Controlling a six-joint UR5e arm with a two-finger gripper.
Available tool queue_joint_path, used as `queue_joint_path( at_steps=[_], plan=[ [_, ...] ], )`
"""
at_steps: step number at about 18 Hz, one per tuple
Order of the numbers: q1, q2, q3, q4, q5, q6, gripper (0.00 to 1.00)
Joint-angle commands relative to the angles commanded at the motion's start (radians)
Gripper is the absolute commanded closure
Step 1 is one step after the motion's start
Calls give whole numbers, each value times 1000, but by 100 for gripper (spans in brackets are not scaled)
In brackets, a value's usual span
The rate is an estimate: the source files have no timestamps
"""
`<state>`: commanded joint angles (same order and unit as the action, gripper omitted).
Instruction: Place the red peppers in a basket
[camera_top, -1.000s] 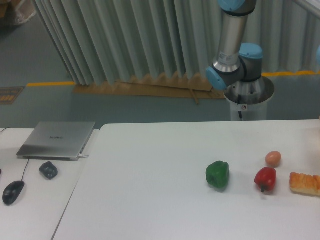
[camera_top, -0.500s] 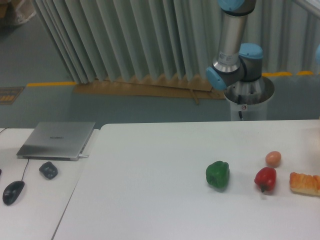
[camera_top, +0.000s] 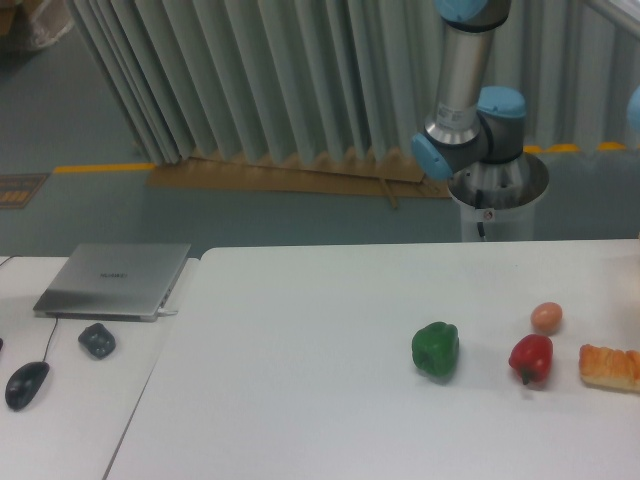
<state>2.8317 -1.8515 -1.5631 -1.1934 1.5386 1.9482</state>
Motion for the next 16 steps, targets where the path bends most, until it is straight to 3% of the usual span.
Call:
queue_joint_path(
  at_steps=[5, 8, 12, 16],
  plan=[
    [-29, 2, -3, 0, -12, -126, 0],
    [-69, 32, -26, 0, -73, -257, 0],
    [-204, 69, -55, 2, -87, -617, 0],
    [-320, 78, -73, 70, -86, -1018, 0]
  ],
)
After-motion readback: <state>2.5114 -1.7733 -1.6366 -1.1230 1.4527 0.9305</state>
